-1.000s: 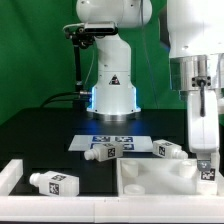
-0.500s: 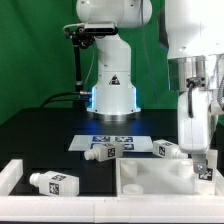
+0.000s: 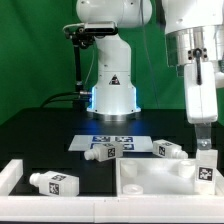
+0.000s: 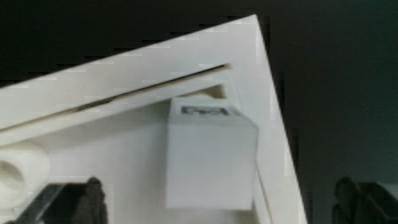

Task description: Assemble one leg

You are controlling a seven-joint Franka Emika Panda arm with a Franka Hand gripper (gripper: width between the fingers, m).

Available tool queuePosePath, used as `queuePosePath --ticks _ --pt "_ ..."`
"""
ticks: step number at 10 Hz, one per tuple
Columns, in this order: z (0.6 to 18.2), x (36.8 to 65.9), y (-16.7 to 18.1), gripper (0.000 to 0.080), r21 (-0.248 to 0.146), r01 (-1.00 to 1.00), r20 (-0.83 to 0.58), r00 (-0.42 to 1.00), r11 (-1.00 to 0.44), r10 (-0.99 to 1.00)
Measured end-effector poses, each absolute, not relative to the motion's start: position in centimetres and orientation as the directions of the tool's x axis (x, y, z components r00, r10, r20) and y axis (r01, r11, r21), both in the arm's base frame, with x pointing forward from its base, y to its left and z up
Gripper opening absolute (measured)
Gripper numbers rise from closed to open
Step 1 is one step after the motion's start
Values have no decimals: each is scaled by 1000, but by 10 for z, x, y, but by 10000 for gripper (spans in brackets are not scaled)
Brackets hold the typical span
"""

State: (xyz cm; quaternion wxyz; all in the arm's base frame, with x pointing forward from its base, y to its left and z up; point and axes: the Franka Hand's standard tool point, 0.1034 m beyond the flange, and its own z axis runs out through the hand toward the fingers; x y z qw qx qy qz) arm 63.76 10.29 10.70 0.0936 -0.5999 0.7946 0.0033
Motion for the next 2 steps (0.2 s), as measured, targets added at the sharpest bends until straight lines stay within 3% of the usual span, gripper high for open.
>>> queuePosePath --ticks 2 --pt "105 637 103 649 -105 -955 -151 -261 278 -953"
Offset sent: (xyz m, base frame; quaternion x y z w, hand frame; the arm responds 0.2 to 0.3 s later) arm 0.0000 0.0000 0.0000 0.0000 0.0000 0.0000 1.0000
